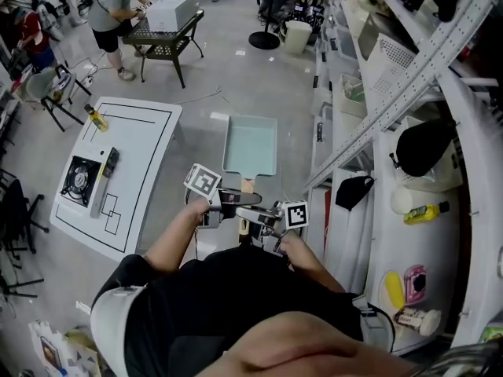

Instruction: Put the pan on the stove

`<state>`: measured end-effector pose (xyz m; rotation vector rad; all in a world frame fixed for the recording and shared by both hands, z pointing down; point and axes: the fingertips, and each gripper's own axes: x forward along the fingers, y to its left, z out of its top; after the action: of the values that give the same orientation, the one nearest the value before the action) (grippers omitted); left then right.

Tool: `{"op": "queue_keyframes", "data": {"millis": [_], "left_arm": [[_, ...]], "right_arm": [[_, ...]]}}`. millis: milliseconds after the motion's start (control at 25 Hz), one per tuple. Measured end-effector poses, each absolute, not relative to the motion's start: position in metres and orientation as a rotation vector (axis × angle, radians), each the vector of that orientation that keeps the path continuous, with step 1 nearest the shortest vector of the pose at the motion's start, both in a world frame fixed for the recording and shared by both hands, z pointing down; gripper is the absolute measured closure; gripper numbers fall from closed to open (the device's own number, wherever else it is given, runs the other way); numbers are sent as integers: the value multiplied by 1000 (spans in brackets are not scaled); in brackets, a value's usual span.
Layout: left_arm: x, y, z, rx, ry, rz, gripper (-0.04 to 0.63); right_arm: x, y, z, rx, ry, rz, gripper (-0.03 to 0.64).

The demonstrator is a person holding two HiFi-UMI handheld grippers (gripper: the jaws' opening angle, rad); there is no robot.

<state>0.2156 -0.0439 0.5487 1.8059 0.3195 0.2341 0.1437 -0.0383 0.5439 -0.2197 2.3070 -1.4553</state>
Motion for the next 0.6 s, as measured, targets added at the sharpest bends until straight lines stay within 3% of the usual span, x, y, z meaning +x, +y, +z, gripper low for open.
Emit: {"op": "queue_keyframes", "data": {"millis": [600], "left_arm": [[263, -153, 564, 1848, 198, 217, 400]], "right_arm": [[194, -138, 549, -104, 2322, -1450, 436]]}}
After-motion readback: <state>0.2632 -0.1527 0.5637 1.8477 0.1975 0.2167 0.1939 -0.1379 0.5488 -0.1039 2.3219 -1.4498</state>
